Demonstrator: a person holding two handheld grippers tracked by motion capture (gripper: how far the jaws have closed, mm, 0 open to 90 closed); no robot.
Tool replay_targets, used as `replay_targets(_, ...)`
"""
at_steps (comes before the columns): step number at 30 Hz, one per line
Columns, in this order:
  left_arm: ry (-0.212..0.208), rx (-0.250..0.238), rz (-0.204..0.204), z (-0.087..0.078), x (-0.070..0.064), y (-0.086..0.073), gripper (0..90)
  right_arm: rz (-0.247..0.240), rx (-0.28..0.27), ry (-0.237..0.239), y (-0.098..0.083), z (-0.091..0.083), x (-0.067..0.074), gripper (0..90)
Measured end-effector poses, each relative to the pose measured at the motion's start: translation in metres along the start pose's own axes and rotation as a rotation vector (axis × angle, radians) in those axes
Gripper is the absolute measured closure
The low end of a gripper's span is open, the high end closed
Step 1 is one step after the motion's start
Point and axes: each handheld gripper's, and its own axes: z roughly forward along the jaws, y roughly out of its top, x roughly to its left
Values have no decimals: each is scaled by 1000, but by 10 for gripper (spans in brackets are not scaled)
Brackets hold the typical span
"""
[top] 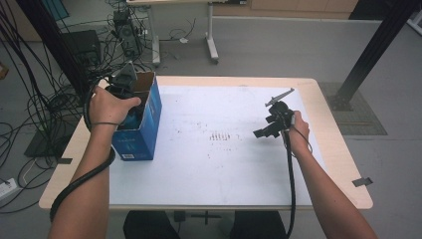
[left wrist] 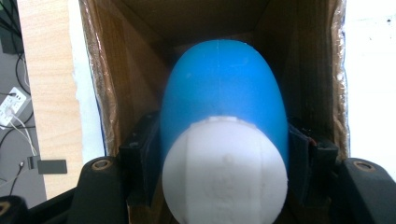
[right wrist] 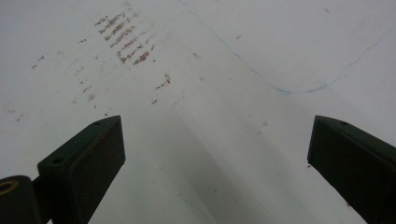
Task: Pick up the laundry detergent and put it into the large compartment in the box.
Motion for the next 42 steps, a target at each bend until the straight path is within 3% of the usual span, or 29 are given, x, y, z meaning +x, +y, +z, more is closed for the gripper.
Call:
replay_targets(30, -2, 1, -9, 0, 2, 1, 374, -4, 5, -2, 1, 0, 1, 39)
replay_targets(42, -8, 0, -37, 2, 3, 0, 342, 0, 4, 6, 1, 2, 1, 38)
